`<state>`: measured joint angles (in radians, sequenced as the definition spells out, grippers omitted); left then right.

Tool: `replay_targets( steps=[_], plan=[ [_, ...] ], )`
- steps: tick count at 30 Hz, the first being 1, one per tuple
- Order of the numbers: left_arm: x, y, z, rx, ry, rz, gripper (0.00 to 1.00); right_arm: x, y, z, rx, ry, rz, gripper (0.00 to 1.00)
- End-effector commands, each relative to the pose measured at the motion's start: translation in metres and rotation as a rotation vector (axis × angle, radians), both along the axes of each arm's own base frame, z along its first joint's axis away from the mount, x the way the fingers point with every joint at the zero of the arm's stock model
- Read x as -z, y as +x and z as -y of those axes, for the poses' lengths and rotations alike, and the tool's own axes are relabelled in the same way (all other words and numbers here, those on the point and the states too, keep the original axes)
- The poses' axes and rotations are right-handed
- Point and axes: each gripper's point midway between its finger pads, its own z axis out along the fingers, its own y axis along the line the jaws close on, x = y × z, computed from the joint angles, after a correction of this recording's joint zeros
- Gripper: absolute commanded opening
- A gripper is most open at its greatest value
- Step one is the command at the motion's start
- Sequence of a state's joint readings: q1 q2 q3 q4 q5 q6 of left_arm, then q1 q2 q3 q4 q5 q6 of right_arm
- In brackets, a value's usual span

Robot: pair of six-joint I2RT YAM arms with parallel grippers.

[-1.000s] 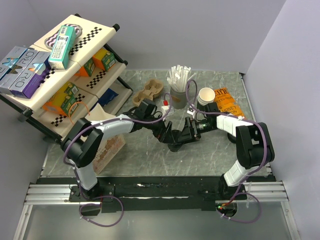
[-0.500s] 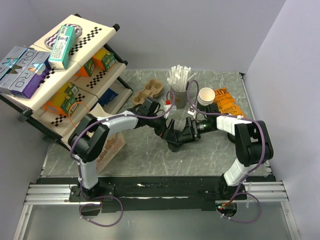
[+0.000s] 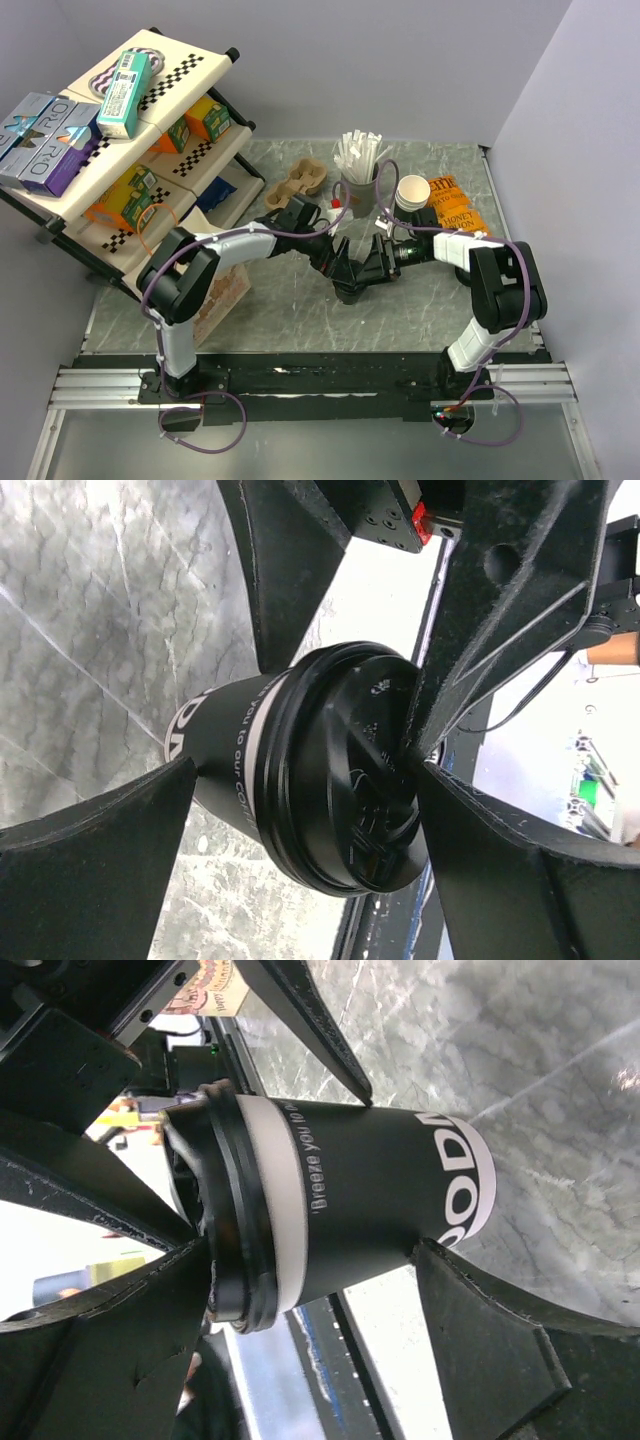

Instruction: Pack the takeout coffee

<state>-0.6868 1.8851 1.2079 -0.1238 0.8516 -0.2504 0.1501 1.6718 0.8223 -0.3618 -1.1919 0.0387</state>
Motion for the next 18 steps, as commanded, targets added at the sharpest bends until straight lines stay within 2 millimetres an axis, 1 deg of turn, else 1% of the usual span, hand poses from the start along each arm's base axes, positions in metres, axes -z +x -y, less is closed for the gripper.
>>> replay_targets(
  steps=[1,2,3,5,8,9,10,11,13,18],
  plan=[
    [-0.009,0.011,0.002,-0.001,-0.035,0.135,0.98,-0.040,0.006,-0.006,-0.046,0.093,0.184,0.91],
    [-0.018,0.009,0.003,0.006,-0.060,0.129,0.98,-0.044,0.005,-0.006,-0.060,0.109,0.204,0.91],
    [-0.023,0.012,0.004,0.001,-0.076,0.138,0.98,-0.049,0.007,-0.006,-0.063,0.115,0.217,0.92],
    [-0.030,0.014,0.004,-0.011,-0.093,0.128,0.99,-0.050,0.004,-0.005,-0.073,0.118,0.202,0.93],
    [-0.034,0.025,0.001,-0.070,-0.108,0.084,0.99,-0.049,0.003,-0.004,-0.078,0.112,0.184,0.93],
    [-0.034,0.033,-0.004,-0.102,-0.109,0.067,0.99,-0.049,0.004,-0.003,-0.075,0.109,0.184,0.93],
    [-0.038,0.040,-0.004,-0.125,-0.127,0.069,0.99,-0.049,0.004,-0.002,-0.077,0.109,0.184,0.93],
    [-0.036,0.041,-0.006,-0.150,-0.127,0.027,0.98,-0.048,0.001,-0.001,-0.083,0.105,0.178,0.93],
    [-0.033,0.048,-0.010,-0.176,-0.124,0.015,0.98,-0.048,-0.003,0.000,-0.093,0.102,0.178,0.93],
    [-0.031,0.059,-0.005,-0.203,-0.133,-0.028,0.97,-0.038,-0.014,0.004,-0.122,0.088,0.186,0.94]
  ],
)
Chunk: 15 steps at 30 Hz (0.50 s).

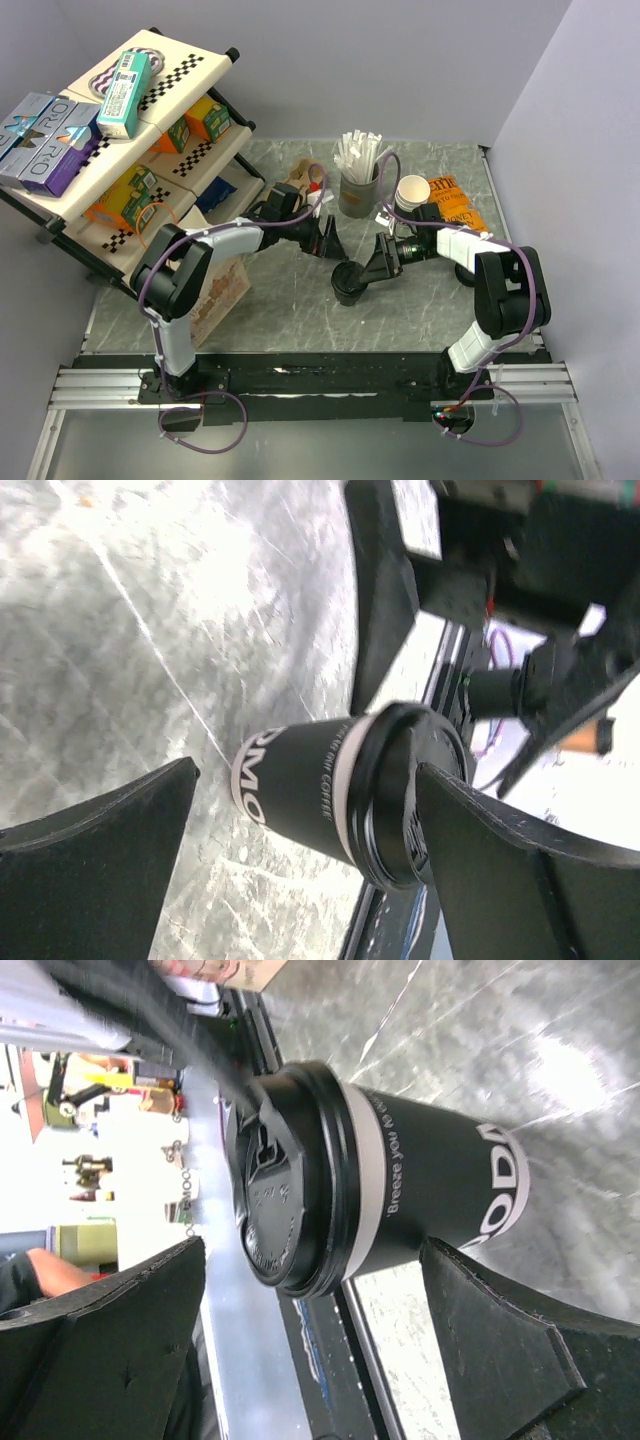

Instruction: Pack the takeout coffee

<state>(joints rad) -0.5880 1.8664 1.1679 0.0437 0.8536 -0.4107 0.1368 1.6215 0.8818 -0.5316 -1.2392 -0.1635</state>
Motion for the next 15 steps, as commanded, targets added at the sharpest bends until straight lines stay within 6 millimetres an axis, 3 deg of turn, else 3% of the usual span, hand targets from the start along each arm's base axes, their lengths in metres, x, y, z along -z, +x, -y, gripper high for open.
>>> replay_targets(
  steps=[1,11,15],
  plan=[
    [-0.014,0.016,0.012,-0.040,-0.056,-0.004,0.97,-0.013,-0.011,-0.001,-0.054,0.051,0.062,0.94],
    [-0.003,0.015,0.013,-0.046,-0.055,-0.048,0.96,0.006,-0.014,0.004,-0.080,0.008,0.075,0.94],
    [0.001,0.014,0.012,-0.050,-0.044,-0.048,0.95,0.018,-0.010,0.005,-0.064,-0.030,0.061,0.89]
  ],
)
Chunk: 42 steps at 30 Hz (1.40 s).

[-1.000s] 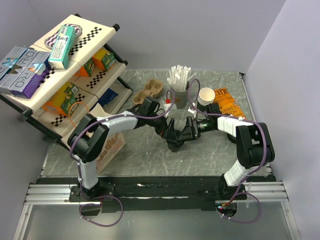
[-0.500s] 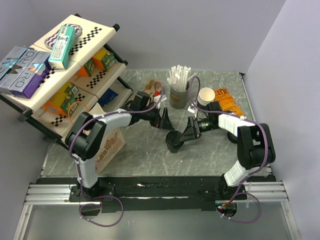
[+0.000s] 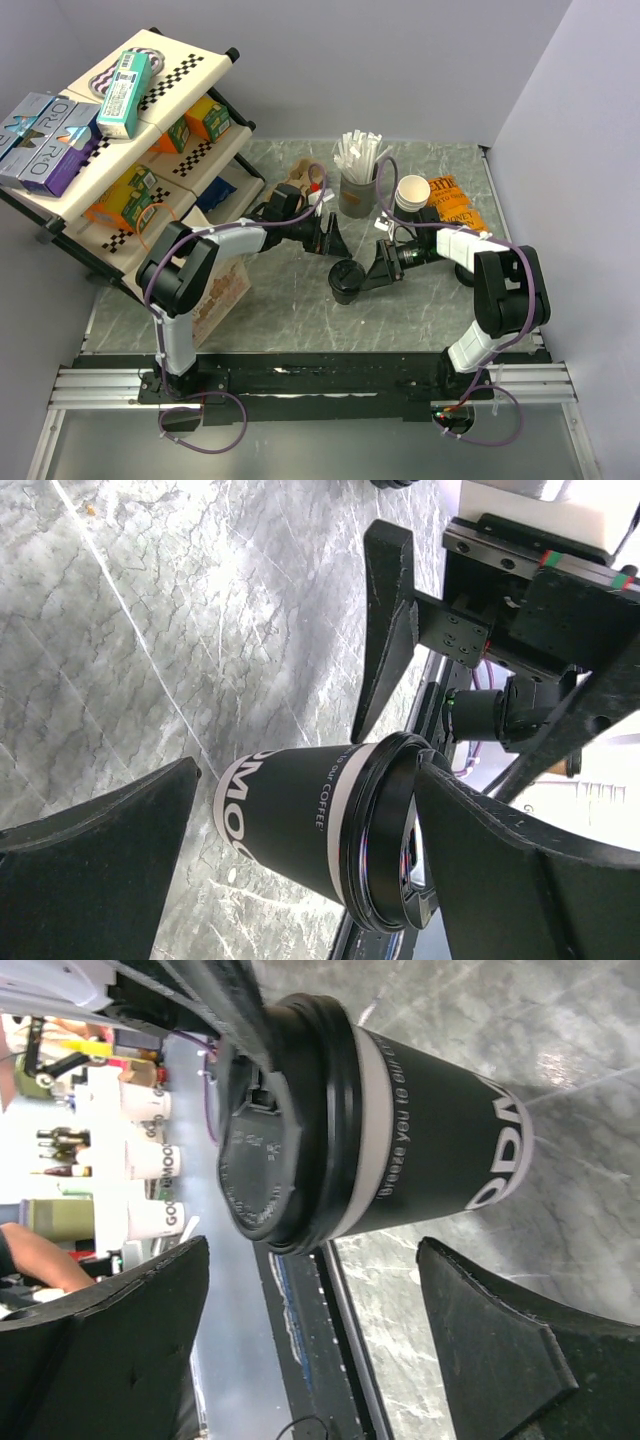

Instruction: Pack the takeout coffee

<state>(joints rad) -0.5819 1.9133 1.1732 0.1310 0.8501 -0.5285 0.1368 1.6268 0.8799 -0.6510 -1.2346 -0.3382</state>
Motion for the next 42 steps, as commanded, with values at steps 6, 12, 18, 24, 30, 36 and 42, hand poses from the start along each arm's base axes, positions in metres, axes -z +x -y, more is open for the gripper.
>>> replay_targets(
  steps=[6,12,18,24,30,36,42],
  plan=[
    [0.008,0.004,0.002,-0.012,0.018,0.016,0.93,0.024,0.014,0.003,0.047,-0.087,-0.029,0.85],
    [0.022,0.003,-0.001,-0.023,0.049,-0.003,0.91,0.040,0.016,0.007,0.083,-0.155,-0.085,0.79],
    [0.041,-0.001,-0.006,-0.036,0.090,-0.042,0.89,0.052,0.014,0.011,0.104,-0.214,-0.111,0.75],
    [0.053,-0.002,-0.009,-0.051,0.110,-0.076,0.88,0.067,0.020,0.017,0.123,-0.308,-0.143,0.73],
    [0.054,-0.003,-0.009,-0.053,0.110,-0.077,0.88,0.073,0.022,0.019,0.123,-0.346,-0.161,0.72],
    [0.009,0.001,-0.003,-0.031,0.007,0.042,0.90,0.035,0.027,0.006,0.107,-0.205,-0.038,0.75],
    [-0.040,0.007,-0.003,0.004,-0.089,0.135,0.96,-0.020,0.035,-0.009,0.079,-0.039,0.100,0.85]
  ],
)
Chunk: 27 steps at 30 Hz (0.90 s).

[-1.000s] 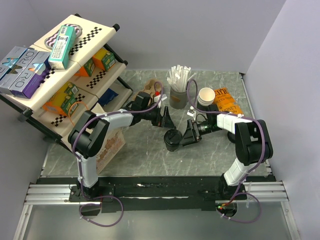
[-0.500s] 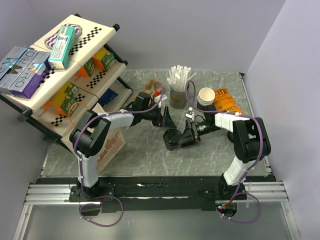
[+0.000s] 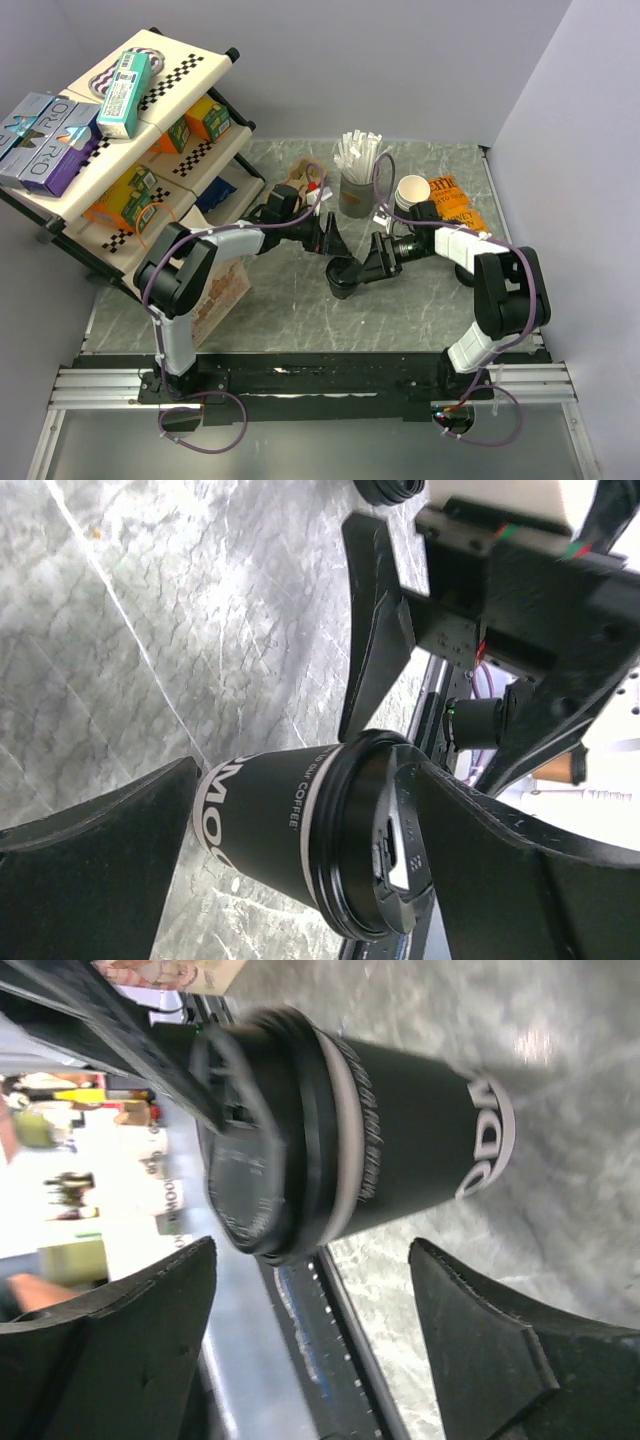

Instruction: Pack the takeout coffee

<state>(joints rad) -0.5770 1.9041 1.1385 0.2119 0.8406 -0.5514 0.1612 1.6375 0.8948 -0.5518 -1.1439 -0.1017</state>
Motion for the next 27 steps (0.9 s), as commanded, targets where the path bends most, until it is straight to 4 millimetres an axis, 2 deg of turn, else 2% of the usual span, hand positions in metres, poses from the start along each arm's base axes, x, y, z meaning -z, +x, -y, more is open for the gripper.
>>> replay_targets(
  steps=[1,5,11,14,15,18,21,27],
  plan=[
    [-0.039,0.005,-0.003,0.031,-0.059,0.118,0.97,-0.029,0.020,-0.004,-0.022,0.048,0.216,0.85],
    [-0.052,0.007,-0.008,0.034,-0.059,0.134,0.99,-0.035,0.021,-0.002,-0.023,0.067,0.215,0.87],
    [-0.059,0.006,-0.023,-0.005,-0.032,0.121,0.99,-0.029,0.041,0.006,0.047,0.018,0.199,0.87],
    [-0.055,-0.010,-0.036,0.030,-0.031,0.080,0.99,-0.027,0.050,0.007,0.065,0.037,0.183,0.85],
    [-0.052,-0.021,-0.038,0.067,-0.040,0.062,0.99,-0.028,0.052,0.006,0.064,0.044,0.179,0.84],
    [-0.043,-0.035,-0.041,0.122,-0.054,0.013,0.98,-0.026,0.058,0.002,0.061,0.076,0.161,0.83],
    [-0.032,-0.038,-0.042,0.133,-0.050,-0.006,0.96,-0.023,0.061,0.000,0.059,0.095,0.136,0.82],
    [-0.015,-0.032,-0.041,0.131,-0.026,-0.005,0.95,-0.015,0.064,0.000,0.056,0.095,0.115,0.80]
  ],
)
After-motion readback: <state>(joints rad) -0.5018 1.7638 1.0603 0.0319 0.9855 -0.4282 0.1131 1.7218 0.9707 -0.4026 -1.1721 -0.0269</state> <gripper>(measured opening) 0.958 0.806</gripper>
